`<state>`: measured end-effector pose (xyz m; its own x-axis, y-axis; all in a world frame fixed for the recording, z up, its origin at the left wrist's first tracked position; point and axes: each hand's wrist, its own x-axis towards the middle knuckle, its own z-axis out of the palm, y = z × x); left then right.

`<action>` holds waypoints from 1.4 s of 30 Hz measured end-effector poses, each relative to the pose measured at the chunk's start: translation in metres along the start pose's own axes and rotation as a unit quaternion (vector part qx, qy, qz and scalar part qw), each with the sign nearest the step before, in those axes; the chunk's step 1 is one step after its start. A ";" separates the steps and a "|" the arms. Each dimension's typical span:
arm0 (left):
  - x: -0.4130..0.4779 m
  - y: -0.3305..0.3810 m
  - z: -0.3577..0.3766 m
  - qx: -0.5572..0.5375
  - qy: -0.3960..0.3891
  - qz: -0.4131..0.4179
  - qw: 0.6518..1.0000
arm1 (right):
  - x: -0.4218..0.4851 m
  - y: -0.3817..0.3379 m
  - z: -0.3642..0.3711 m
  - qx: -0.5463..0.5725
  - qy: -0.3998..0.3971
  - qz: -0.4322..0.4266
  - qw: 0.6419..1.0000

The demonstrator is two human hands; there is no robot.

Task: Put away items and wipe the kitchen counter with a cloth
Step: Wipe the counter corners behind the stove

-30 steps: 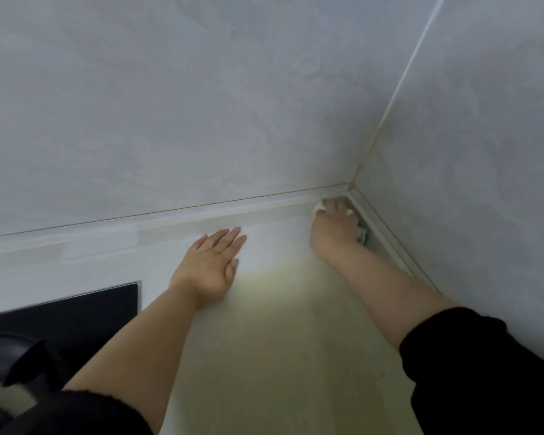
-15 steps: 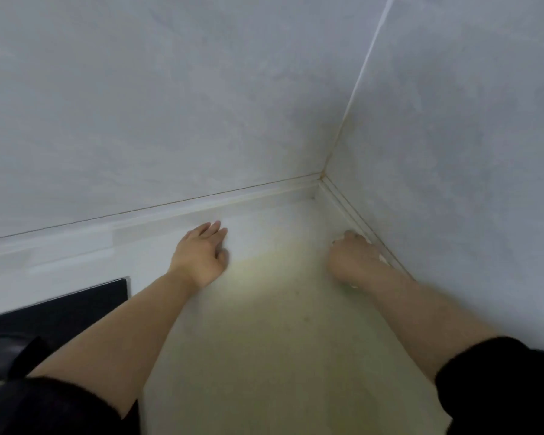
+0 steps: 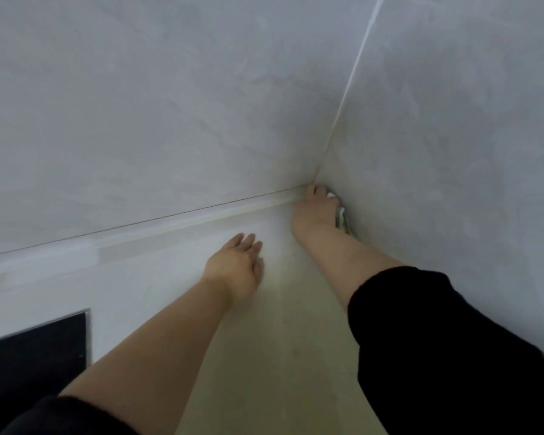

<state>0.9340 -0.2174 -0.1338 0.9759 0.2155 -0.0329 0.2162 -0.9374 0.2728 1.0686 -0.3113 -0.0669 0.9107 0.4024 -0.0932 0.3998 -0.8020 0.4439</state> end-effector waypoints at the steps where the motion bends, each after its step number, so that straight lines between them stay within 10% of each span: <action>1: 0.000 0.001 -0.001 0.011 -0.011 -0.001 1.000 | 0.001 -0.002 0.002 -0.021 0.004 -0.004 1.000; 13: 0.006 0.014 -0.026 0.083 -0.142 -0.011 0.986 | -0.153 0.079 0.044 0.033 -0.046 -0.015 0.998; 24: -0.107 0.009 -0.047 0.035 -0.056 -0.049 0.997 | -0.216 0.088 0.021 0.187 -0.079 0.072 0.977; 31: -0.157 -0.065 -0.044 0.159 -0.016 -0.223 0.962 | -0.115 0.056 0.009 0.271 0.095 -0.149 0.946; 42: -0.174 -0.088 -0.011 0.046 0.047 -0.302 0.951 | -0.083 -0.075 0.029 0.299 0.014 -0.268 0.916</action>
<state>0.7449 -0.1690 -0.1416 0.6666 0.7422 -0.0693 0.7427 -0.6533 0.1467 0.9656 -0.2970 -0.1183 0.5668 0.8137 -0.1288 0.7820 -0.5806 -0.2267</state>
